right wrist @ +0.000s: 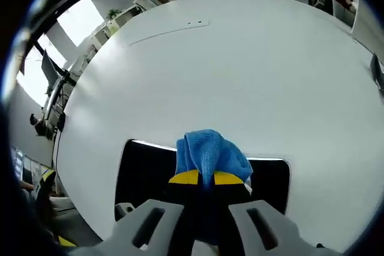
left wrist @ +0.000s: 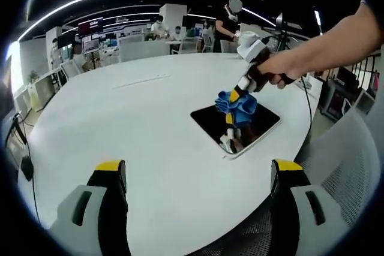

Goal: Wipe the mirror surface with the cleaning cloth until all visible marks leave the cleaned area.

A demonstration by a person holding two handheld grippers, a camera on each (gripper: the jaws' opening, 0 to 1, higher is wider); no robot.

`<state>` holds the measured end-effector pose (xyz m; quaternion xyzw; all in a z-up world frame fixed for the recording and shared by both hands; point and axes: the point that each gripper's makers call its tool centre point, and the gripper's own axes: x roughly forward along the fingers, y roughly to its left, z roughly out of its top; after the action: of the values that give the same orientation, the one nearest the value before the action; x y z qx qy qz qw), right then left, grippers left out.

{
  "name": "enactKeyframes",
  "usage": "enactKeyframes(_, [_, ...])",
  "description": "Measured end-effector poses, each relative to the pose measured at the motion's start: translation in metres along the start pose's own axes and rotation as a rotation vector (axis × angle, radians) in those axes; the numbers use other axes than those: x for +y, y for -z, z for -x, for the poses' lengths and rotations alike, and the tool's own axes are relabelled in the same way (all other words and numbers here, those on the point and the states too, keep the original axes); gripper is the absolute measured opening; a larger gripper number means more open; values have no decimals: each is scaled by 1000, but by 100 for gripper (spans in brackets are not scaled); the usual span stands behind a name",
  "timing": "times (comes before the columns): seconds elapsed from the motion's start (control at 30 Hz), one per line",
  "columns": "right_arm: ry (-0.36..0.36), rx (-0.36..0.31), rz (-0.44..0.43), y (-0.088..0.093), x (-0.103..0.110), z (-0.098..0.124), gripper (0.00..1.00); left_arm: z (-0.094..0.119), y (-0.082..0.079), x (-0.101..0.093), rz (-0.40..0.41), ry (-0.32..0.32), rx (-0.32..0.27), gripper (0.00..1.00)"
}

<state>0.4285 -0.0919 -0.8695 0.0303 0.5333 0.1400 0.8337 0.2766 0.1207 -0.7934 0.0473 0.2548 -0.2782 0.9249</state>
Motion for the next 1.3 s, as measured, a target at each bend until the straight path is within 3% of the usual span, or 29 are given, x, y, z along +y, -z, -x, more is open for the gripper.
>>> enactKeyframes(0.5, [-39,35,29,-7,46,-14,0,0,3,-1,-7,2,15,99])
enactKeyframes(0.83, [-79,37,-12,-8,68,-17,0,0,2,0,-16,-3,9,99])
enactKeyframes(1.3, [-100,54,28,-10,98,-24,0,0,1,2,-2,1,-6,99])
